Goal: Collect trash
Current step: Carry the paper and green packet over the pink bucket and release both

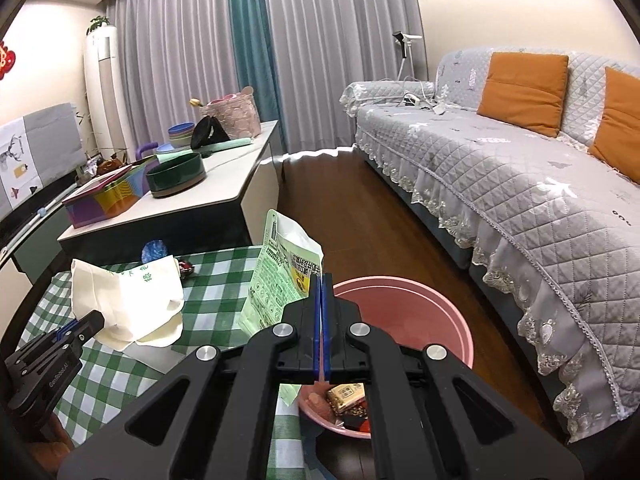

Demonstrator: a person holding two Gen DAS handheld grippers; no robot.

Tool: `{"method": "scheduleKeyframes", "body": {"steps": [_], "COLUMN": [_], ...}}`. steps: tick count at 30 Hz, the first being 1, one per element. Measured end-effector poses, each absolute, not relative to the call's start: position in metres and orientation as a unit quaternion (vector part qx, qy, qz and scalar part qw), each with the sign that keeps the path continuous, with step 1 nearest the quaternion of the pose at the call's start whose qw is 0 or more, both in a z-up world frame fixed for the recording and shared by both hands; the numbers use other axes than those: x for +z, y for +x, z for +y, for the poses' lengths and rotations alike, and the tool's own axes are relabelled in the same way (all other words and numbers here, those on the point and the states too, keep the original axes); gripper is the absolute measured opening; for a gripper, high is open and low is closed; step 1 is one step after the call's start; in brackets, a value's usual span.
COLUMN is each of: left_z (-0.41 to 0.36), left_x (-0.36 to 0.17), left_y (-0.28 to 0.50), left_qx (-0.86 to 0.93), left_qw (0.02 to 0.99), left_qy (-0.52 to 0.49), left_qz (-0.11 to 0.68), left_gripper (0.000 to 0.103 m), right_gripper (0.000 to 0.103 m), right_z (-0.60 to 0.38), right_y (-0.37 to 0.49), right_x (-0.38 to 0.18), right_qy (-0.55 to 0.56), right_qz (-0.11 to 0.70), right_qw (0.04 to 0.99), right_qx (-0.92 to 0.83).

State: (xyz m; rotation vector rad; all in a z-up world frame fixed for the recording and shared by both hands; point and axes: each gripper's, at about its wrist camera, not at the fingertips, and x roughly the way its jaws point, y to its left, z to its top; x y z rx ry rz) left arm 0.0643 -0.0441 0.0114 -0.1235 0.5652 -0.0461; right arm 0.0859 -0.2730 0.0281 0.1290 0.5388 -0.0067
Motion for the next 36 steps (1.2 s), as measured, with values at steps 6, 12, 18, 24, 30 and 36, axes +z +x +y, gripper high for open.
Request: {"method": "scheduleKeyframes", "body": {"steps": [6, 12, 18, 24, 30, 36], "left_z": [-0.056, -0.072, -0.09, -0.107, -0.121, -0.135], "left_x": [0.01, 0.008, 0.004, -0.001, -0.007, -0.012], "left_y": [0.068, 0.072, 0.078, 0.083, 0.089, 0.095], "left_qx": [-0.037, -0.052, -0.068, -0.082, -0.095, -0.107], "left_qw": [0.958, 0.956, 0.955, 0.953, 0.951, 0.95], "left_qy": [-0.058, -0.056, -0.052, -0.046, -0.039, -0.03], "left_qz": [0.279, 0.282, 0.286, 0.289, 0.293, 0.293], "left_gripper": [0.009, 0.009, 0.009, 0.009, 0.009, 0.009], "right_gripper": [0.001, 0.001, 0.001, 0.001, 0.001, 0.001], "right_z": [-0.285, -0.301, -0.315, -0.33, -0.341, -0.348], "right_y": [0.086, 0.086, 0.088, 0.09, 0.094, 0.098], "right_x": [0.027, 0.025, 0.022, 0.018, 0.013, 0.009], "right_qy": [0.066, 0.07, 0.073, 0.077, 0.083, 0.082], "right_qz": [0.263, 0.259, 0.257, 0.255, 0.255, 0.253], "right_qw": [0.962, 0.962, 0.962, 0.961, 0.959, 0.958], "right_qx": [-0.019, -0.04, -0.06, -0.079, -0.092, -0.105]}}
